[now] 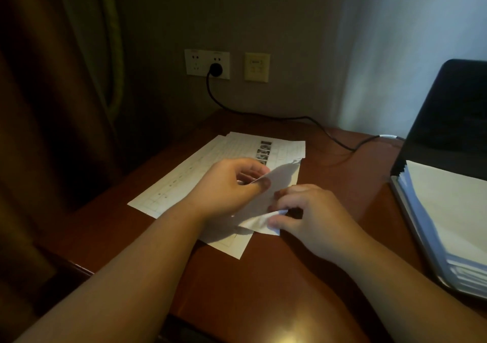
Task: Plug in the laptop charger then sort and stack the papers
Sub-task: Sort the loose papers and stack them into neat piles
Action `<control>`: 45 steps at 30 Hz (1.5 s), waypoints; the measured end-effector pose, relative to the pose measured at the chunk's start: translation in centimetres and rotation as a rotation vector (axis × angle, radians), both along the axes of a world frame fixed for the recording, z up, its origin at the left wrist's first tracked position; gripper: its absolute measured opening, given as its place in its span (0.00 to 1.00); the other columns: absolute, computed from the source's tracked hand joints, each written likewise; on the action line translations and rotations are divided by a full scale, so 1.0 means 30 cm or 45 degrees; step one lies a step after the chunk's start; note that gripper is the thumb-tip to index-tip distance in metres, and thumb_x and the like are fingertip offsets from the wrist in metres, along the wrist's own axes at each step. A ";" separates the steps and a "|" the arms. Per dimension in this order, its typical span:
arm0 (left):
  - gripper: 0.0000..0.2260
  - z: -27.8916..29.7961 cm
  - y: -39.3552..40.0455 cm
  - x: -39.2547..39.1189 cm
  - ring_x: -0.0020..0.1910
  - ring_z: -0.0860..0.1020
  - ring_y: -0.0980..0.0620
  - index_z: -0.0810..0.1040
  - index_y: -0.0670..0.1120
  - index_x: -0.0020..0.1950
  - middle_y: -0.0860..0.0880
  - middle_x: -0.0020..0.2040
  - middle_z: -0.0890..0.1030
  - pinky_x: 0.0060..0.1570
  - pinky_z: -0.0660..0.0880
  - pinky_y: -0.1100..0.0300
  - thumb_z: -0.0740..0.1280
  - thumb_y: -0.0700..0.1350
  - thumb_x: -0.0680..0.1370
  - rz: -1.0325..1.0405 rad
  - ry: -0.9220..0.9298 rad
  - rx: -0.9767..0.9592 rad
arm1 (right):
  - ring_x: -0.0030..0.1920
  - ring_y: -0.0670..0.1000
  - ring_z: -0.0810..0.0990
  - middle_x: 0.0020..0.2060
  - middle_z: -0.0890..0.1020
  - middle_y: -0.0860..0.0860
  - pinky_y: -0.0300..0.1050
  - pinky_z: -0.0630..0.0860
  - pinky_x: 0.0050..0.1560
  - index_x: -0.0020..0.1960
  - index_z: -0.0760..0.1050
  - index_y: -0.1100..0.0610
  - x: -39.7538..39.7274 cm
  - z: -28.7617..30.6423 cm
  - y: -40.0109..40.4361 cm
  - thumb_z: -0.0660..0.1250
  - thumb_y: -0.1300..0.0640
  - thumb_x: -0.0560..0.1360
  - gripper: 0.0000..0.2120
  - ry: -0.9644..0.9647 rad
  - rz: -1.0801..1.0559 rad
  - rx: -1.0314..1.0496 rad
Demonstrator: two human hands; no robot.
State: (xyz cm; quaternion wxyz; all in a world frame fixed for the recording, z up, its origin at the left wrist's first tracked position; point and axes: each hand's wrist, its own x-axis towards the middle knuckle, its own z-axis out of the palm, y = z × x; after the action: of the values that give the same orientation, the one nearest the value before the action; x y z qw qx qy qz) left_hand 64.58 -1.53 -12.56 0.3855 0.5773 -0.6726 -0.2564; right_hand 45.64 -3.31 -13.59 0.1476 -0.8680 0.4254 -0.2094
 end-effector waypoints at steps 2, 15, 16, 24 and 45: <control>0.07 0.004 0.000 0.003 0.54 0.79 0.59 0.81 0.58 0.56 0.60 0.53 0.81 0.55 0.80 0.51 0.68 0.50 0.79 -0.068 -0.008 -0.006 | 0.54 0.44 0.69 0.46 0.78 0.40 0.47 0.69 0.51 0.43 0.82 0.45 0.001 0.003 -0.002 0.71 0.42 0.72 0.07 -0.079 -0.067 -0.013; 0.18 0.007 0.020 -0.012 0.61 0.75 0.60 0.79 0.62 0.60 0.63 0.59 0.79 0.60 0.76 0.55 0.73 0.43 0.76 -0.258 -0.071 0.045 | 0.48 0.44 0.84 0.50 0.84 0.45 0.41 0.82 0.43 0.54 0.80 0.49 0.001 0.058 0.018 0.70 0.71 0.73 0.18 -1.407 -0.319 0.658; 0.16 0.005 0.019 -0.012 0.60 0.76 0.60 0.79 0.62 0.59 0.63 0.57 0.79 0.56 0.76 0.60 0.71 0.41 0.78 -0.227 -0.042 0.021 | 0.47 0.44 0.84 0.49 0.83 0.43 0.42 0.82 0.43 0.54 0.80 0.48 0.003 0.058 0.021 0.70 0.69 0.74 0.18 -1.413 -0.338 0.626; 0.23 0.010 -0.003 -0.004 0.51 0.73 0.64 0.70 0.60 0.72 0.61 0.56 0.74 0.49 0.78 0.62 0.69 0.42 0.79 0.201 0.065 -0.219 | 0.57 0.34 0.73 0.54 0.78 0.35 0.33 0.71 0.54 0.54 0.78 0.40 0.010 0.036 0.066 0.70 0.47 0.75 0.08 -0.183 0.093 0.076; 0.20 0.002 -0.001 -0.019 0.52 0.77 0.60 0.74 0.55 0.70 0.57 0.57 0.79 0.47 0.79 0.64 0.70 0.46 0.78 0.136 -0.023 -0.131 | 0.57 0.39 0.70 0.49 0.76 0.34 0.45 0.73 0.56 0.48 0.82 0.43 -0.039 0.006 0.003 0.73 0.40 0.70 0.10 -0.032 -0.062 0.043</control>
State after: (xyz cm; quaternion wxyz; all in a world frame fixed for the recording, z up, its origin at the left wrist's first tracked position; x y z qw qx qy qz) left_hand 64.00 -1.58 -12.50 0.4219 0.5940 -0.6565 -0.1953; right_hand 44.46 -3.23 -13.41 0.1626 -0.8521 0.4480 -0.2164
